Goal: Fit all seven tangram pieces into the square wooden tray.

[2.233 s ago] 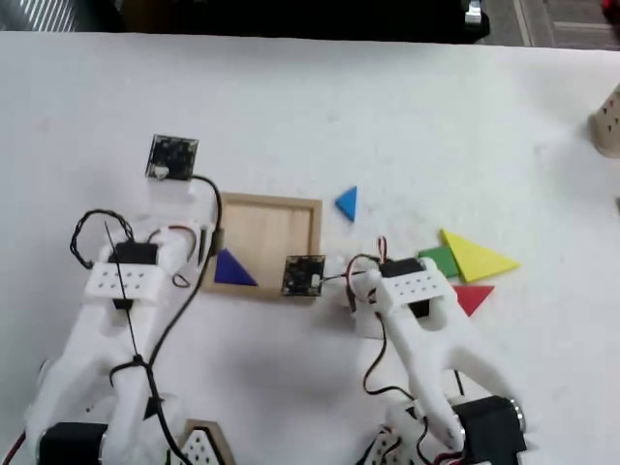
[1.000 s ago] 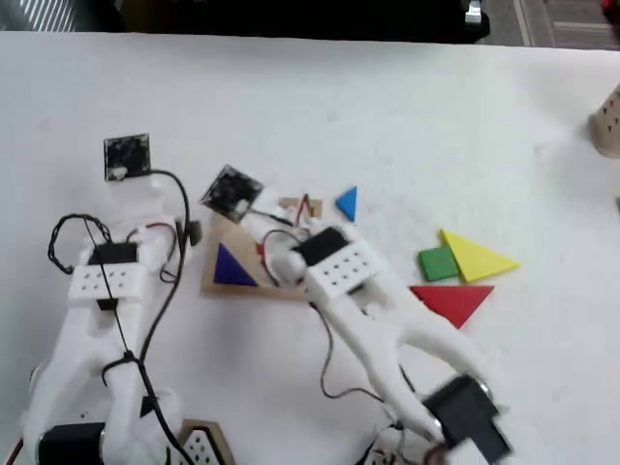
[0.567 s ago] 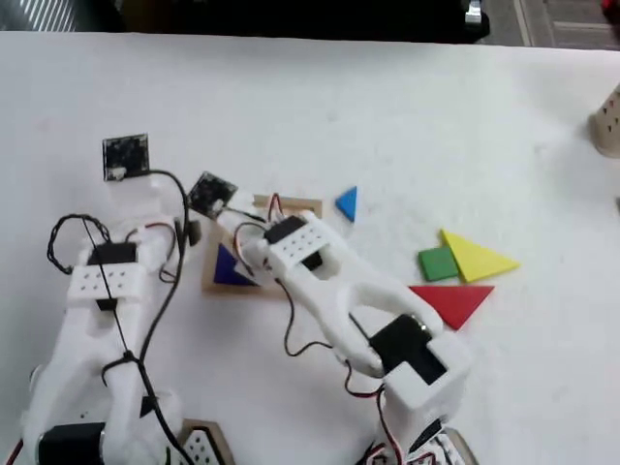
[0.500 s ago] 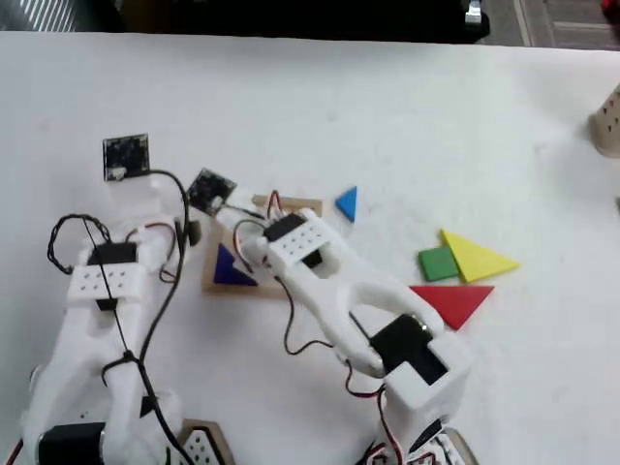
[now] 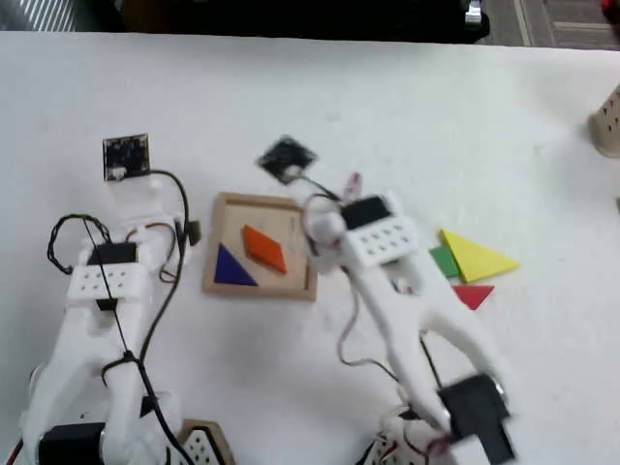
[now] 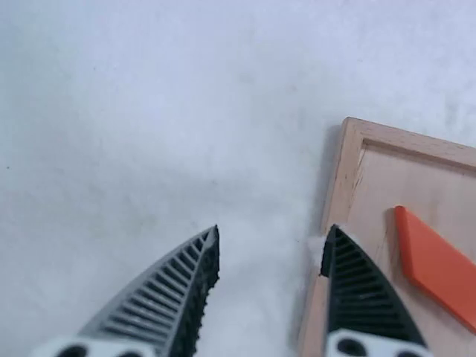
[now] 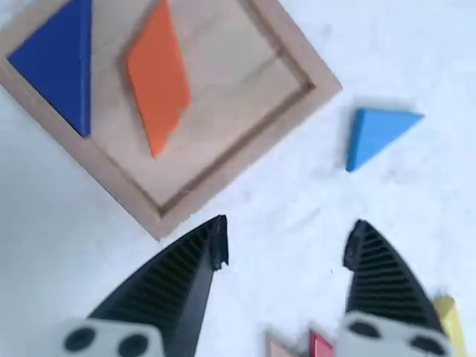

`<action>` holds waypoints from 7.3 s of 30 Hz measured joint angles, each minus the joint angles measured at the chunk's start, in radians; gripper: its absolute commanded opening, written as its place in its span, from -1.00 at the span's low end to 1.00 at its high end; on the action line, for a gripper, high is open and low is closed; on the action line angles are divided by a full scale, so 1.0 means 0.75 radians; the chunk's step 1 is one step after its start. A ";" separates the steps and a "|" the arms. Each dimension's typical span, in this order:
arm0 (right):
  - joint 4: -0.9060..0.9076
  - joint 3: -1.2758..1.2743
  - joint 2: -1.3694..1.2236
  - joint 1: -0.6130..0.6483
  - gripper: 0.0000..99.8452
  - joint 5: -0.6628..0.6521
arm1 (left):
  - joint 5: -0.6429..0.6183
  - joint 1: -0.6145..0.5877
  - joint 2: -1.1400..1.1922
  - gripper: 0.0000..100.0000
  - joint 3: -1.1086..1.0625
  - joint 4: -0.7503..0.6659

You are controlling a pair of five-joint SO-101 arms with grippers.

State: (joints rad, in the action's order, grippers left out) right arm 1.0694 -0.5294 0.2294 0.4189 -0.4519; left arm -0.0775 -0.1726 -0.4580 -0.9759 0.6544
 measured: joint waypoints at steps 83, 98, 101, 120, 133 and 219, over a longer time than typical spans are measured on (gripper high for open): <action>-0.260 -0.849 0.464 -0.689 -0.96 -0.305 | -0.172 0.972 0.636 -0.93 0.556 0.186; -0.276 -0.853 0.466 -0.689 -0.96 -0.305 | -0.135 0.859 0.649 -0.92 0.520 0.286; -0.276 -0.853 0.466 -0.689 -0.96 -0.305 | -0.080 0.859 0.669 -0.92 0.520 0.333; -0.276 -0.853 0.466 -0.689 -0.96 -0.305 | -0.053 0.949 0.325 -0.93 0.203 0.104; -0.276 -0.853 0.466 -0.689 -0.96 -0.305 | -0.049 0.955 0.653 -0.93 0.456 0.274; -0.276 -0.853 0.466 -0.689 -0.96 -0.352 | -0.479 0.556 0.610 -0.95 0.466 -0.198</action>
State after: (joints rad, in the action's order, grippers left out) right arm 0.8623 -1.1692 0.5792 -0.0982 -0.7158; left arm -0.4365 0.2447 -0.0008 -0.6260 0.5056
